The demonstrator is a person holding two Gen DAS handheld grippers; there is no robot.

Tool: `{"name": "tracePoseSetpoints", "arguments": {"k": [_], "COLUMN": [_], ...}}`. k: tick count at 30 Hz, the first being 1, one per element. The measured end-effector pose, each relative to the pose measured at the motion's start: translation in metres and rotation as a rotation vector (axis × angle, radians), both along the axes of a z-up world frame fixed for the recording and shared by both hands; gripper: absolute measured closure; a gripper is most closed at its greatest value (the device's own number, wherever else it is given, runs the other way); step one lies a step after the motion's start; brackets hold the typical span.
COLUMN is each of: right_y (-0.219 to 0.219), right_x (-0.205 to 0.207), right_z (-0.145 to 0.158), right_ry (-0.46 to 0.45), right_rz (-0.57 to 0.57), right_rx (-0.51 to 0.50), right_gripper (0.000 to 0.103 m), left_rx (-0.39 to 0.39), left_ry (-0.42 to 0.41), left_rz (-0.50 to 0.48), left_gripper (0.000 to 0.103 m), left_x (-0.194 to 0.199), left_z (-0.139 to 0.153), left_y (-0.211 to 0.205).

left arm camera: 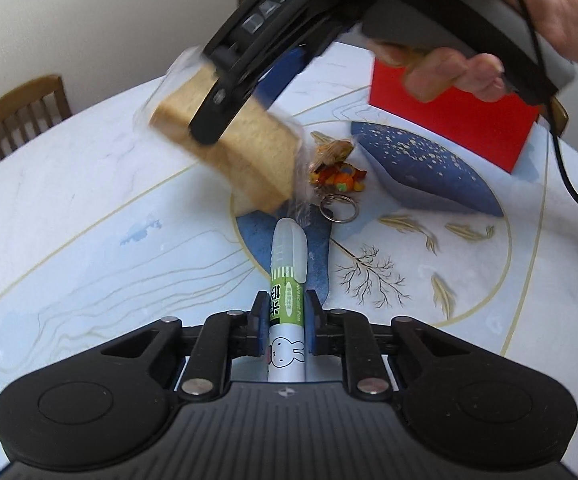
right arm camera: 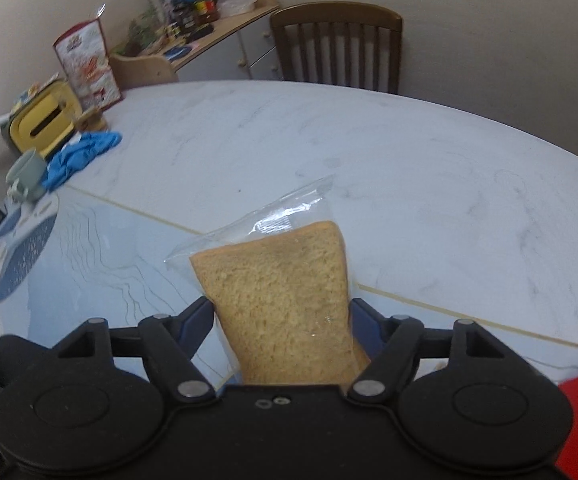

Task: Organize objects
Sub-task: 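Lift the sponge cake with the right tool while the left tool grasps the white marker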

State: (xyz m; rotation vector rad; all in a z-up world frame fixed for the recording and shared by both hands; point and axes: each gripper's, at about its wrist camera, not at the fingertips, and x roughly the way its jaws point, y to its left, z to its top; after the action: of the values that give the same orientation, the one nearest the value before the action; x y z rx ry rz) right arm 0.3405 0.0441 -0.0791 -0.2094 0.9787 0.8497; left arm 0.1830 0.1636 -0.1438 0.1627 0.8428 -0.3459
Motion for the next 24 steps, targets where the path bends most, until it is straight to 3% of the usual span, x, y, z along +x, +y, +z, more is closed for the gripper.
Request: {"name": "tracePoseSetpoints", "arguments": {"k": [10, 24], "right_y": [-0.030, -0.102], "right_x": [-0.012, -0.061], "right_z": [0.031, 0.048], "right_ry": [-0.003, 0.108], "right_rz": [-0.094, -0.207], "right_rx": [0.084, 0.036], "right_gripper": [0.033, 0.033], "left_rx": [-0.120, -0.199], "left_ry": [0.037, 0.011], "left_rz": [0.157, 0.274], "left_gripper": [0.087, 0.087], "left_x": [-0.008, -0.027], "left_z": [0.004, 0.044], "left_y": [0.012, 0.002]}}
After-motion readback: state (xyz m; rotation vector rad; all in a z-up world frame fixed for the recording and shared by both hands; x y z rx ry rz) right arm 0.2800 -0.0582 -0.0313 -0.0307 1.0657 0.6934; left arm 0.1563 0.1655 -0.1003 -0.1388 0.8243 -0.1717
